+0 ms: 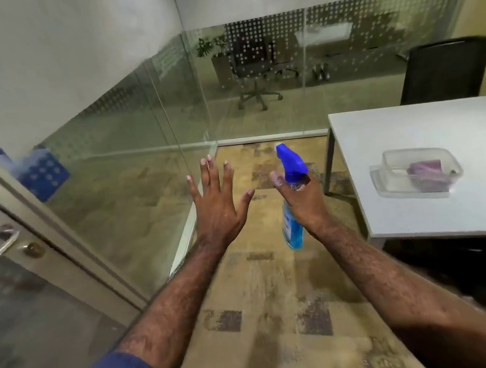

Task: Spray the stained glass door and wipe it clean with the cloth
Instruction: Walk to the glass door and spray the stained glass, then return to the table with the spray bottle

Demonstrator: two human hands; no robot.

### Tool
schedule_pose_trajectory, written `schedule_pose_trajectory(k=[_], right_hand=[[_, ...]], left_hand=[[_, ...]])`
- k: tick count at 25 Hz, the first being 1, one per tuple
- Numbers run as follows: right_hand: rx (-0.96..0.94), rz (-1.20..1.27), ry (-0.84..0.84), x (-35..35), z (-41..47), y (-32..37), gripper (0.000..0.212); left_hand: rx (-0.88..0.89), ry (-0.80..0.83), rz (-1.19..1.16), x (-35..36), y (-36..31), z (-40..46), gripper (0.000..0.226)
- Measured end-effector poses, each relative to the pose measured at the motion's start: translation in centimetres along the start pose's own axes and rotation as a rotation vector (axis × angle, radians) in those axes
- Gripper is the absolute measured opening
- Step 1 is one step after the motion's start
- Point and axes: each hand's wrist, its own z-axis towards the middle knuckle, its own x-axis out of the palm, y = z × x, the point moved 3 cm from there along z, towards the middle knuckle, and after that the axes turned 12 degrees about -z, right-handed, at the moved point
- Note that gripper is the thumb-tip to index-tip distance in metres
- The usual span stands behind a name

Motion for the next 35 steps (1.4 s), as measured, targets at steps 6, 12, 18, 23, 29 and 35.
schedule_pose_trajectory(k=[6, 12, 18, 23, 29, 35], right_hand=[[0.060, -0.049, -0.099, -10.2, 4.6, -6.5, 0.037], [0.061, -0.057, -0.150, -18.4, 8.5, -10.8, 0.017], [0.045, -0.071, -0.249, -23.1, 11.7, -13.0, 0.010], [0.051, -0.117, -0.306, -25.2, 15.3, -14.4, 0.016], [0.033, -0.122, -0.350, -26.7, 22.5, -17.2, 0.006], [0.092, -0.143, -0.311, -26.5, 30.8, -20.1, 0.007]], left_hand=[[0.054, 0.108, -0.058, 9.5, -8.6, 3.4, 0.083], [0.096, 0.174, -0.121, 16.3, -16.5, 6.1, 0.085], [0.115, 0.258, -0.131, 20.7, -20.6, 7.7, 0.089], [0.136, 0.305, -0.147, 24.7, -21.9, 9.7, 0.089], [0.167, 0.357, -0.150, 30.5, -21.7, 14.5, 0.086], [0.187, 0.375, -0.185, 36.2, -21.2, 20.3, 0.088]])
